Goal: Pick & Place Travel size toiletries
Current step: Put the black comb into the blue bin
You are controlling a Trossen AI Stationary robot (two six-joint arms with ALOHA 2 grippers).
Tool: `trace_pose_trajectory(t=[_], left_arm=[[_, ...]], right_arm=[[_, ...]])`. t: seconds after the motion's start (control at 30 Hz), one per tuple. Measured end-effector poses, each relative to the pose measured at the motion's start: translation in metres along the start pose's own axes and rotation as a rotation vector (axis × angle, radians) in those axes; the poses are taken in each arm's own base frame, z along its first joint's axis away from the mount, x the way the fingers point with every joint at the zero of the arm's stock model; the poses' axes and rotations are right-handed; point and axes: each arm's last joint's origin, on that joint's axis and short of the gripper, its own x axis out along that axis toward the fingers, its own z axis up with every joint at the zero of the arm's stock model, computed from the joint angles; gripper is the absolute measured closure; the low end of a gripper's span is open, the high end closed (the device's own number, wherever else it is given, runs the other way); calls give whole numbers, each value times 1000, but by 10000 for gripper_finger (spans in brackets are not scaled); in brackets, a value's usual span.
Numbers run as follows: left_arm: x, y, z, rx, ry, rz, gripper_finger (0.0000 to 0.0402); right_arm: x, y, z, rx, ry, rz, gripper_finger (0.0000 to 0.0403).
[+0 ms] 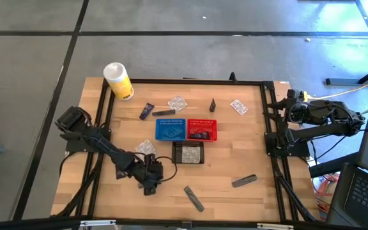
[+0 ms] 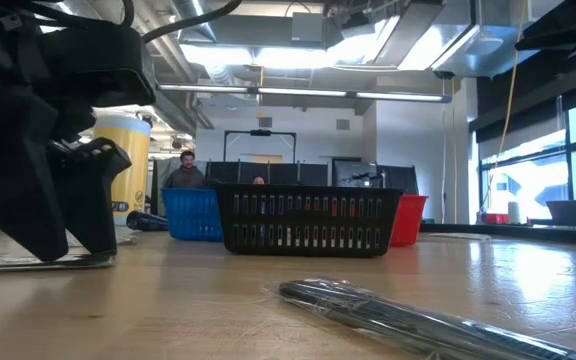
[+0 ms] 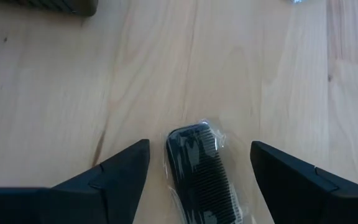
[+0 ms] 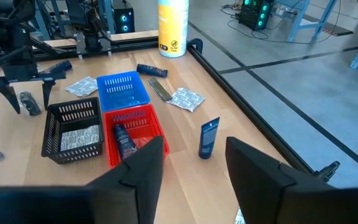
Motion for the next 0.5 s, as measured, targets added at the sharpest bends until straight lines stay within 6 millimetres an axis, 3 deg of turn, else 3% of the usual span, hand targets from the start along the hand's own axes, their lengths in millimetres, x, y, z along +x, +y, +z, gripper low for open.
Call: trace_pose_trajectory(t=[0.27,0.5], left_arm=[[13,-3,-10,54,6,64,126],[10,-11,-13,93,-22,87,148]], right_arm=[[0,0,0,0,0,0,247],[0,0,0,0,1,1,258]])
